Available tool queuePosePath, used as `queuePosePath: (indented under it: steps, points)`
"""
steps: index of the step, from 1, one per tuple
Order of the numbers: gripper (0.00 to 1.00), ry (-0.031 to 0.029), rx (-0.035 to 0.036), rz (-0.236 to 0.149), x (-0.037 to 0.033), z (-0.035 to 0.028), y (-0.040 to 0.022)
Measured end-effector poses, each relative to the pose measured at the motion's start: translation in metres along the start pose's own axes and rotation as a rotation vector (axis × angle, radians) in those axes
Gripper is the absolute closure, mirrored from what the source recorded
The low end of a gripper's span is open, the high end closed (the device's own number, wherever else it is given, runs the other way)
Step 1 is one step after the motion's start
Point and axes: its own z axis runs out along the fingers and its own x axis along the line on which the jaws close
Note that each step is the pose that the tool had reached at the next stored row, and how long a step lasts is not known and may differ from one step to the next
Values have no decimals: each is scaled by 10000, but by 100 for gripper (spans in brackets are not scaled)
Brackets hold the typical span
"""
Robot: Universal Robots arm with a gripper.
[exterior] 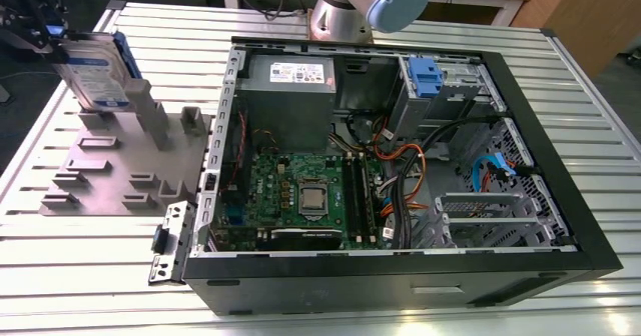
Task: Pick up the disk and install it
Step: 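Pick up the disk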
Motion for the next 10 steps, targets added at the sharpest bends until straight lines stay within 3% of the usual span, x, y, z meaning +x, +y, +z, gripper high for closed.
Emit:
queuePosePath:
  steps: [10]
  points:
    - [63,-2,3,-1,-4,-95,1]
